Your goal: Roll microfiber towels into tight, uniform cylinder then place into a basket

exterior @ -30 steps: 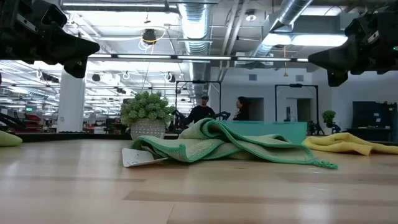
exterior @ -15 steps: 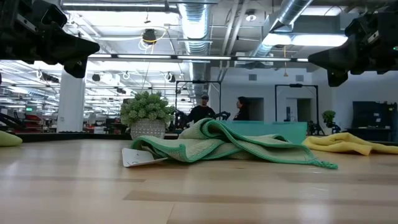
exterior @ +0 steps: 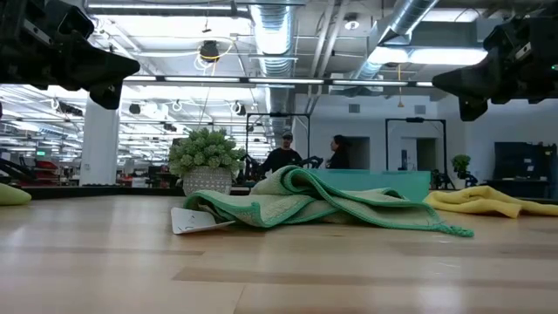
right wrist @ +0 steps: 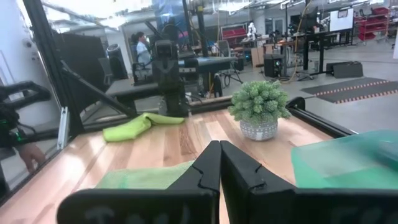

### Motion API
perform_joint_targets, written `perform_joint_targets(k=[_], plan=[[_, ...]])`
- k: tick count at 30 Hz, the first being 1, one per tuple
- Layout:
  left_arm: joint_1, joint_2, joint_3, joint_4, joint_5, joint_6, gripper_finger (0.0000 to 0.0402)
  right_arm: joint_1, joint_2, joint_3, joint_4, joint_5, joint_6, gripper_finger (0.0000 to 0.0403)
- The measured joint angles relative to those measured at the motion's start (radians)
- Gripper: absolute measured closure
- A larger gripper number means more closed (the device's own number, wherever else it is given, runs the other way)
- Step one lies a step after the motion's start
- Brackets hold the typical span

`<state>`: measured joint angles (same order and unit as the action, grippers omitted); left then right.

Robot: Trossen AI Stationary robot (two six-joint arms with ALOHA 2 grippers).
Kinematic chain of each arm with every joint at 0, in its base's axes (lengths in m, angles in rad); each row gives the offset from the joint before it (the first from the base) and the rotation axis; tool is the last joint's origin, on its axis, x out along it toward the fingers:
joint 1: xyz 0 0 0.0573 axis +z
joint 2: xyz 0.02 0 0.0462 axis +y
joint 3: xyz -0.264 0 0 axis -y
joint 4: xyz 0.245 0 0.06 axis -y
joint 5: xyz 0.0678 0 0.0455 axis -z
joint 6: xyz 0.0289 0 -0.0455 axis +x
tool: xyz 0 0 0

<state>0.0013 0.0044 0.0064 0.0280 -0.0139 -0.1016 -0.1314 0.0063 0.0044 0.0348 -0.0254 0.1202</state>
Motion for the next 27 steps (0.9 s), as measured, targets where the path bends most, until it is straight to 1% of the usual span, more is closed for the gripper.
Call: perform_joint_targets(k=[4,7,9,12,13,15,20,23,27], plan=[[0.000,0.000,0.000,0.000,0.000,0.000,0.0401,-0.002,0.000,0.000,0.068,0.005,0.137,0.0372],[0.000,0.000,0.000,0.000,0.000,0.000,0.0401,-0.002,0.000,0.000,0.142,0.027,0.176,0.0372],[0.000,0.000,0.000,0.000,0.000,0.000,0.0401,0.004,0.002,0.000,0.179,0.028,0.242,0.0372],[0.000,0.000,0.000,0.000,0.000,0.000,0.0401,0.061,0.038,0.000,0.197,0.029,0.296,0.0373],[0.000,0.000,0.000,0.000,0.000,0.000,0.0402,0.093,0.062,0.000,0.197,0.050,0.296,0.0376],[0.000,0.000,0.000,0.000,0.000,0.000,0.0401,0.168,0.124,0.000,0.227,0.127,0.290,0.0382],[0.000,0.000,0.000,0.000,0.000,0.000,0.0401,0.356,0.332,0.001,0.406,0.289,0.208,0.0387],[0.000,0.000,0.000,0.000,0.000,0.000,0.0401,0.429,0.465,0.019,0.415,0.373,0.187,0.0373],[0.000,0.000,0.000,0.000,0.000,0.000,0.0401,0.462,0.628,0.073,0.423,0.389,0.209,0.0338]])
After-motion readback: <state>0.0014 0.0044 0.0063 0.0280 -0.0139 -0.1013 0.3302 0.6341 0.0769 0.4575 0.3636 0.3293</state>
